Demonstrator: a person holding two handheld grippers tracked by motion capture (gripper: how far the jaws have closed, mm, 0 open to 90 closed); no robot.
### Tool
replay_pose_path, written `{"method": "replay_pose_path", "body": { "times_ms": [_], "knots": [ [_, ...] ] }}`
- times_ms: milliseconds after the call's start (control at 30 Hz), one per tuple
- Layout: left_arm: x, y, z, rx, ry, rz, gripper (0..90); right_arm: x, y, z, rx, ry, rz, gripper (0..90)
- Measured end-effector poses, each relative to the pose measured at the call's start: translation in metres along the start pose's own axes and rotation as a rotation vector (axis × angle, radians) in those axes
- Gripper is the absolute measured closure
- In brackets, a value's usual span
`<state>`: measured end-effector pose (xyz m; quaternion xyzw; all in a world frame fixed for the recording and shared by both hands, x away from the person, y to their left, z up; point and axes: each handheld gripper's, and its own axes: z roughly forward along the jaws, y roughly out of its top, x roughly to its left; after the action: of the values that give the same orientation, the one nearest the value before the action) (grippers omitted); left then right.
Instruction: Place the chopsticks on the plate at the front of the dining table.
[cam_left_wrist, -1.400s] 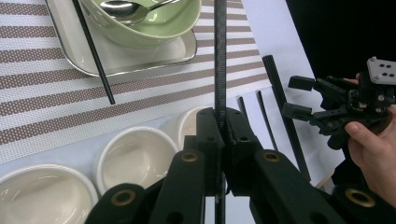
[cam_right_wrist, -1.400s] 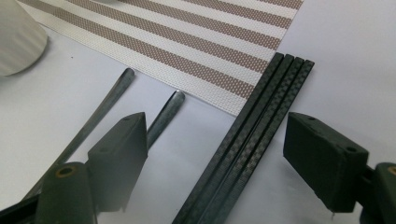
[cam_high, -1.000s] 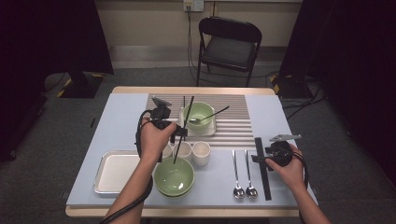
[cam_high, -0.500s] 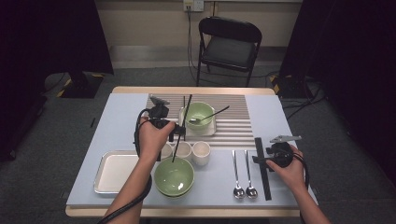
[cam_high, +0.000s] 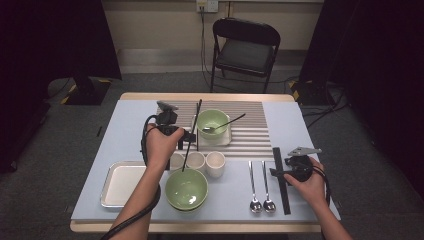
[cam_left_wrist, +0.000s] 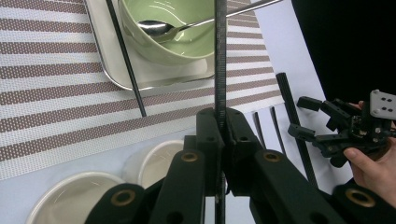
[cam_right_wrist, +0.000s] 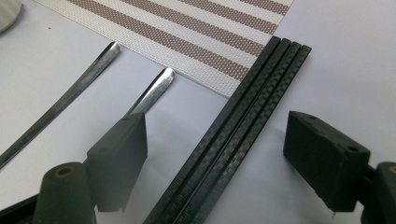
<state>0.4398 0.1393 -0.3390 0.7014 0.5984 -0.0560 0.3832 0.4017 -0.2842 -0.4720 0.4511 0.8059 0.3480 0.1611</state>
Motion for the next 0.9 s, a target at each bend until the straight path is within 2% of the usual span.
{"method": "replay_pose_path", "body": {
  "times_ms": [133, 233, 500, 900],
  "knots": [
    [0.003, 0.002, -0.003, -0.007, 0.008, -0.010, 86.1, 0.000, -0.002, 0.000, -0.009, -0.002, -0.012, 20.8],
    [0.006, 0.003, -0.004, -0.013, -0.001, -0.021, 86.2, 0.000, -0.003, 0.000, -0.015, 0.005, -0.009, 20.8],
    [0.009, 0.005, -0.003, -0.014, 0.012, -0.011, 86.1, 0.001, -0.006, 0.000, -0.036, -0.005, -0.024, 20.6],
    [0.017, 0.009, -0.004, -0.028, 0.017, -0.040, 86.1, 0.004, -0.007, 0.001, -0.031, -0.015, -0.049, 18.9]
  ]
}}
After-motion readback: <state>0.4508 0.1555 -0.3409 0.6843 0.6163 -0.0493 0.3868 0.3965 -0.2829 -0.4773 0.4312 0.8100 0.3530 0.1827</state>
